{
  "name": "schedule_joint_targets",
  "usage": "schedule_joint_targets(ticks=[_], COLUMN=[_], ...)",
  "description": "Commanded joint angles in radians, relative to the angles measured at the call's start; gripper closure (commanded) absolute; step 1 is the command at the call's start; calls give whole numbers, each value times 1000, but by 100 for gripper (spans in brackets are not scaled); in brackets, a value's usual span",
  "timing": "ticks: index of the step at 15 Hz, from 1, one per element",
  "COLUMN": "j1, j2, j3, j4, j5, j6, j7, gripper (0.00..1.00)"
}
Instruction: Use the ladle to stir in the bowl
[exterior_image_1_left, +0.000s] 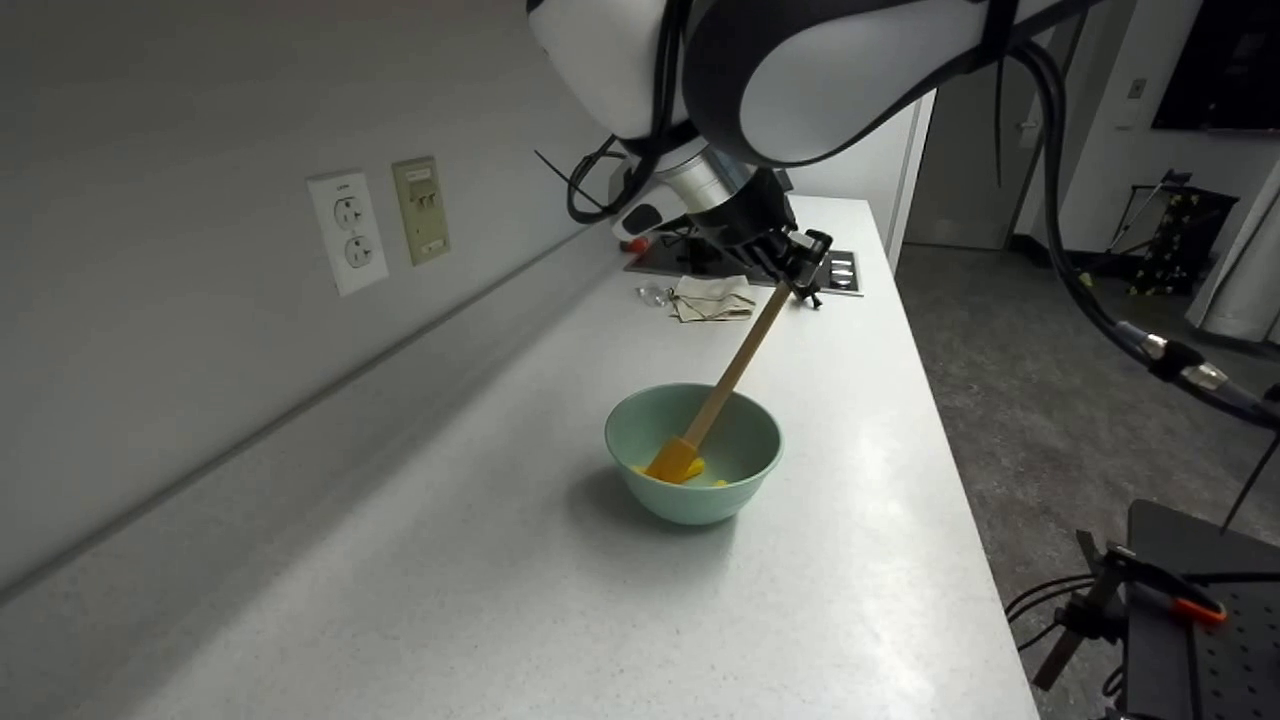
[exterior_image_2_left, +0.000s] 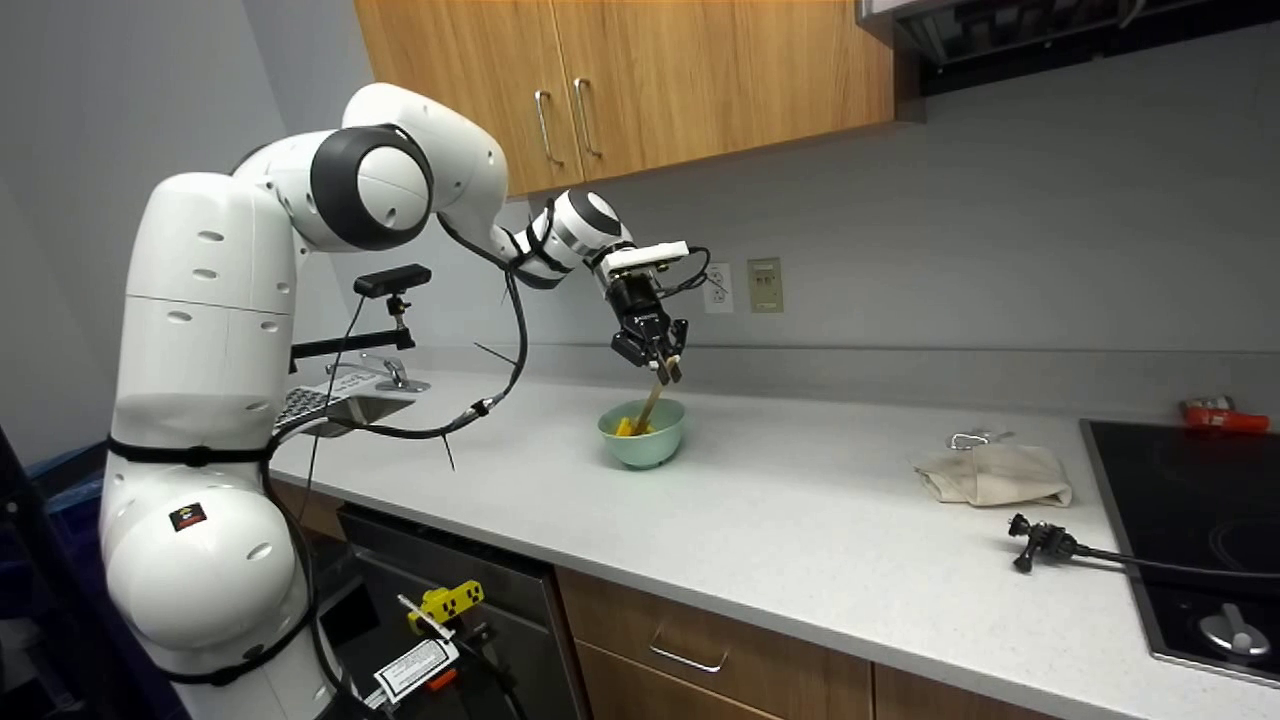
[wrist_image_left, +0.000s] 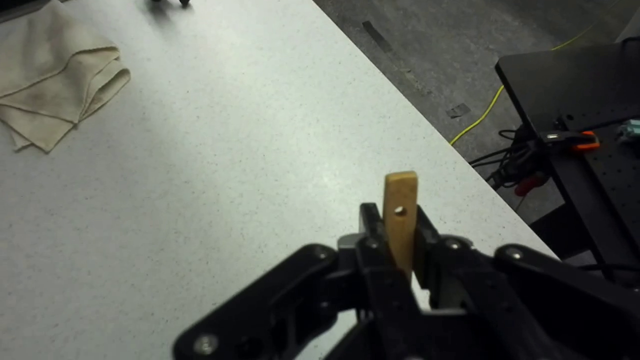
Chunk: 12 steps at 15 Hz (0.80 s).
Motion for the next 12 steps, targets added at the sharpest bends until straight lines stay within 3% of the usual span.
schedule_joint_targets(ticks=[1, 12], j1=[-7, 7], j2=[-34, -13], j3=[-2, -10], j4=[-19, 13], j5=[17, -58], j6=[-11, -175], j7=[-41, -36], gripper=[96, 96])
